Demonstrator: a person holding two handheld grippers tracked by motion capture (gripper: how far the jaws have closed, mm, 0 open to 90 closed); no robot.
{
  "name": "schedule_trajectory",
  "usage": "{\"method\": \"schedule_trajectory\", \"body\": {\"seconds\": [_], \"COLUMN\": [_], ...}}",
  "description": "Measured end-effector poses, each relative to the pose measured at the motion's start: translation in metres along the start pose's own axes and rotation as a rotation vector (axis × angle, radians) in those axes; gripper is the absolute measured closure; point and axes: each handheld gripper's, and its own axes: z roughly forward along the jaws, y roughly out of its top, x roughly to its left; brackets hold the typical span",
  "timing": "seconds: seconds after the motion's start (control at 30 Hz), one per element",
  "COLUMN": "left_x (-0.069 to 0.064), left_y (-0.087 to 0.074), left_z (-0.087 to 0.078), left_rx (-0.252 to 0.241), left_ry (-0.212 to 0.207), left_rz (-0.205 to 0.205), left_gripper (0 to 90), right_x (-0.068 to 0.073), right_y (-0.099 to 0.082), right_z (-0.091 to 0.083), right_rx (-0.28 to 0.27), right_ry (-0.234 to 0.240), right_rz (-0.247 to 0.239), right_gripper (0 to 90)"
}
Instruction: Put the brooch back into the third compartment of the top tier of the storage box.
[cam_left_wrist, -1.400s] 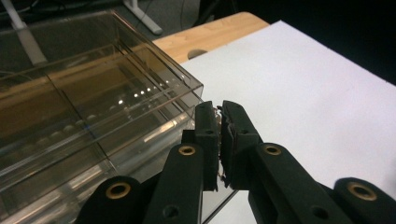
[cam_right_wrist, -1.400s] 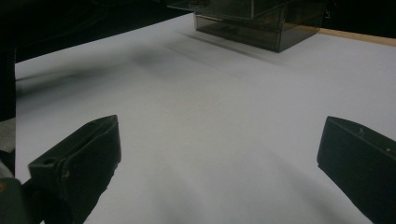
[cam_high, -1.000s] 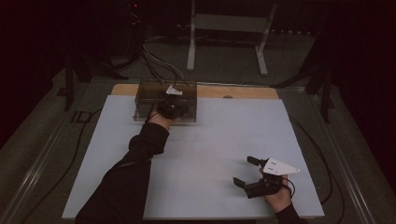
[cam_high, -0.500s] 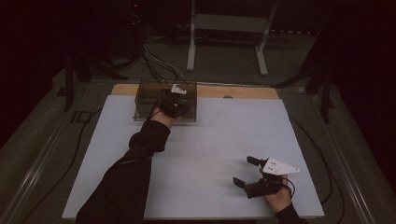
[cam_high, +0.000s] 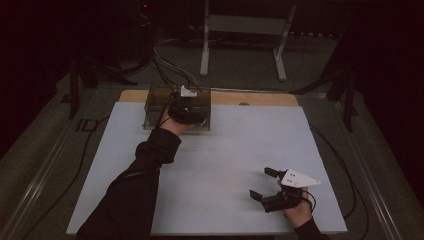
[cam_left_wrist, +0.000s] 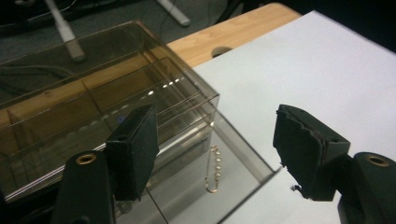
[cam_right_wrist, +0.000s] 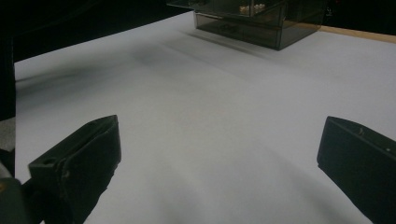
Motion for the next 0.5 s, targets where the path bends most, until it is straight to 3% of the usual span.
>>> {"method": "schedule_trajectory", "body": {"seconds": [0.13,0.23,0.33,0.4,0.5], "left_x": [0.001,0.002,0.004,0.006,0.005], "left_y": [0.001,0.002,0.004,0.004,0.004], "left_z": [-0.008,-0.016,-0.023,-0.026,-0.030], "left_rx": [-0.009,-0.024,-0.016,-0.018,0.012], "left_ry": [-0.019,-0.053,-0.090,-0.110,-0.134], "left_rz": [0.011,-0.005,0.007,0.005,0.044], "left_gripper": [26.7,18.4,9.0,8.6,6.0], "right_x": [0.000,0.000,0.000,0.001,0.001], "right_y": [0.000,0.000,0.000,0.000,0.000], "right_z": [0.000,0.000,0.000,0.000,0.001], "right_rx": [0.002,0.000,0.003,0.003,0.002], "right_ry": [-0.001,-0.001,-0.002,-0.002,-0.001], "right_rz": [-0.005,-0.003,-0.003,-0.003,-0.002], "right_gripper": [0.0,0.0,0.0,0.0,0.0]}}
